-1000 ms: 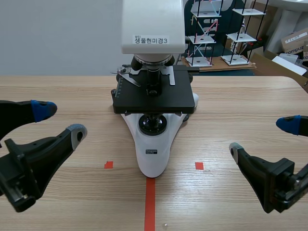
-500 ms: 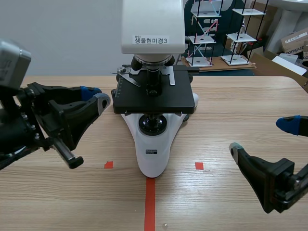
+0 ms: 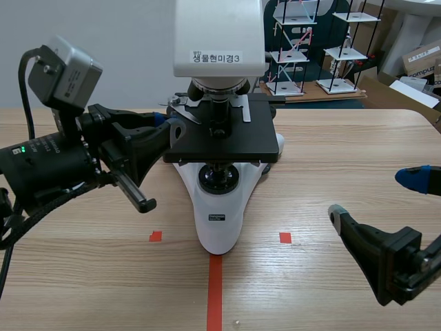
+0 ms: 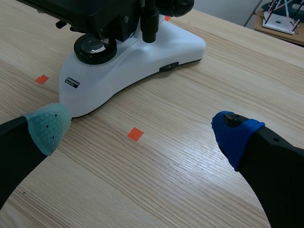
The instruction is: Point at the objective lens
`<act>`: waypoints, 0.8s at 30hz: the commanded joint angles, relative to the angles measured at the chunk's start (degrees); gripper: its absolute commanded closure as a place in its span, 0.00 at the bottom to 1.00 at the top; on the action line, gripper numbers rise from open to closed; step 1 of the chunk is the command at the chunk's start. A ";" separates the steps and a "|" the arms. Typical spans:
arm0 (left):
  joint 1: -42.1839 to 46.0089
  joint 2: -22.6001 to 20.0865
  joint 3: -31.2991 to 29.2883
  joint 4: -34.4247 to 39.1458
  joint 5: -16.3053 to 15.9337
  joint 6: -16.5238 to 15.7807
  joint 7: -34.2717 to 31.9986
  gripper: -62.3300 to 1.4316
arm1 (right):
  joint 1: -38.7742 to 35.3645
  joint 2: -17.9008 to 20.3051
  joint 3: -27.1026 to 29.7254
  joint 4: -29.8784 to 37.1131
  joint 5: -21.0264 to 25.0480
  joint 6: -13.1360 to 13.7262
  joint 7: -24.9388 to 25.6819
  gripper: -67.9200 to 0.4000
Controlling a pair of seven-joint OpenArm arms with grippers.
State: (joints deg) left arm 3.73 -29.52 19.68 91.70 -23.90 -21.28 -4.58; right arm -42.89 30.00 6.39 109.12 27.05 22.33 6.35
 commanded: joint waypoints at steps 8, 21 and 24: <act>-3.45 2.05 1.64 -1.03 -0.33 0.15 3.39 0.91 | -0.11 0.44 0.68 1.07 0.35 -0.04 1.01 0.00; -3.89 2.19 1.64 -1.03 -0.52 0.35 3.61 0.91 | -0.11 0.44 0.68 1.07 0.35 -0.04 1.01 0.00; -3.89 2.19 1.64 -1.03 -0.52 0.35 3.58 0.91 | -0.11 0.44 0.68 1.07 0.35 -0.04 1.01 0.00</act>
